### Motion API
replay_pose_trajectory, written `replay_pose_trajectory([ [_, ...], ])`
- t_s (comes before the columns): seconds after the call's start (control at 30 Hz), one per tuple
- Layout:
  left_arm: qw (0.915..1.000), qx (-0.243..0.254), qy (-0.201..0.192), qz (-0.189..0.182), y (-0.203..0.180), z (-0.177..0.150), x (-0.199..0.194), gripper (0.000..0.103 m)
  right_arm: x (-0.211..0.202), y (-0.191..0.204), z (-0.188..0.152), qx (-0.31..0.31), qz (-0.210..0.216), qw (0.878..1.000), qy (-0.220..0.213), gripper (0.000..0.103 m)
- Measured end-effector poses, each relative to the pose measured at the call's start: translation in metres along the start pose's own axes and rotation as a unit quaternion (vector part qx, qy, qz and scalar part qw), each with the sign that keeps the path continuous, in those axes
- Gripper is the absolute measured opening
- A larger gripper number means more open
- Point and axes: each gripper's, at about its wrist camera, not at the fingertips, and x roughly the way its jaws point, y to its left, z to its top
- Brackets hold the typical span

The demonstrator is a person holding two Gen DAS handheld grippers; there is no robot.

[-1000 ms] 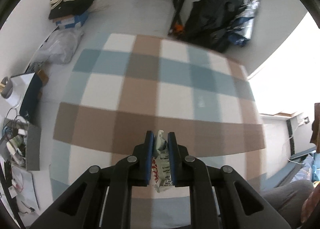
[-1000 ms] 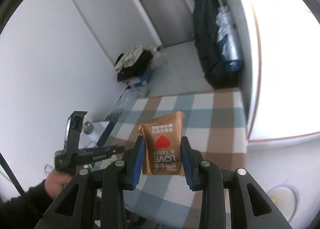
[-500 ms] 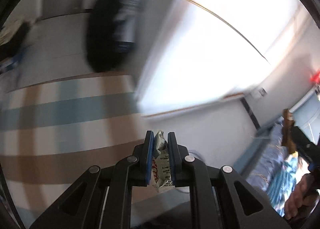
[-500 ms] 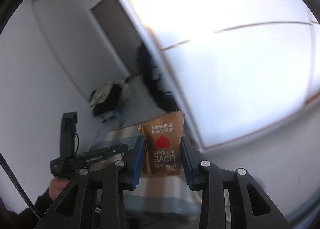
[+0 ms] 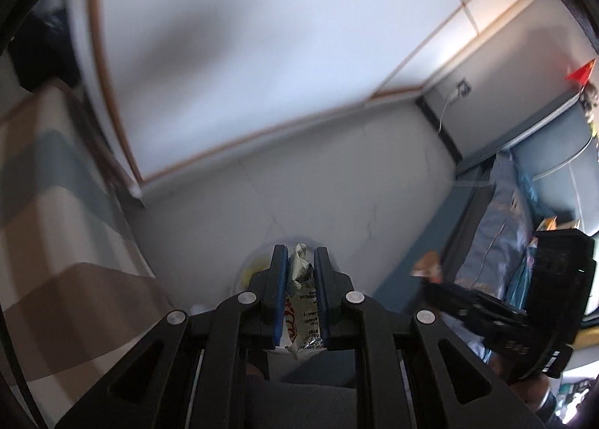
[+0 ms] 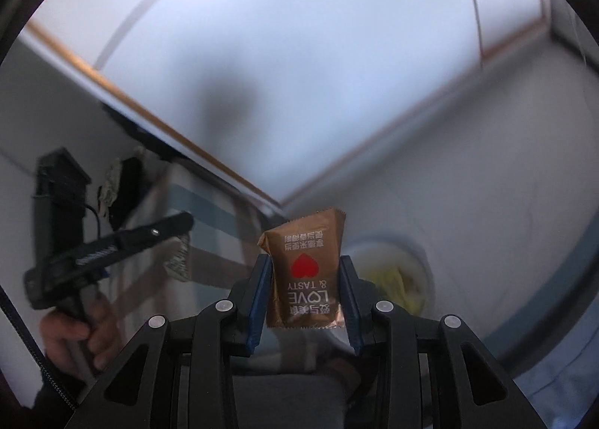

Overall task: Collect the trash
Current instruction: 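Carry the red-white wrapper and brown packet in both grippers over the bin, then open the left gripper over the bin while the right gripper releases the packet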

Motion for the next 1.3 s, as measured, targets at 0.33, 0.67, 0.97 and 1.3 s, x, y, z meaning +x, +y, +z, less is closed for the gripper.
replay_pose_trajectory([
  [0.33,0.9954,-0.020,0.093,0.008,0.004,-0.001,0.075,0.010,0.102,-0.059,-0.014,0.075,0.005,0.992,0.099,0.041],
  [0.67,0.9907,-0.019,0.134,0.017,-0.004,0.002,0.104,0.010,0.115,-0.088,-0.032,0.117,0.014,0.985,0.122,0.069],
  [0.97,0.9884,-0.002,0.150,0.026,-0.015,0.000,0.116,0.010,0.087,-0.101,-0.034,0.130,-0.001,0.988,0.089,0.078],
  [1.3,0.9839,0.014,0.174,0.039,-0.020,-0.004,0.120,0.016,0.059,-0.100,-0.030,0.132,-0.015,0.990,0.054,0.078],
])
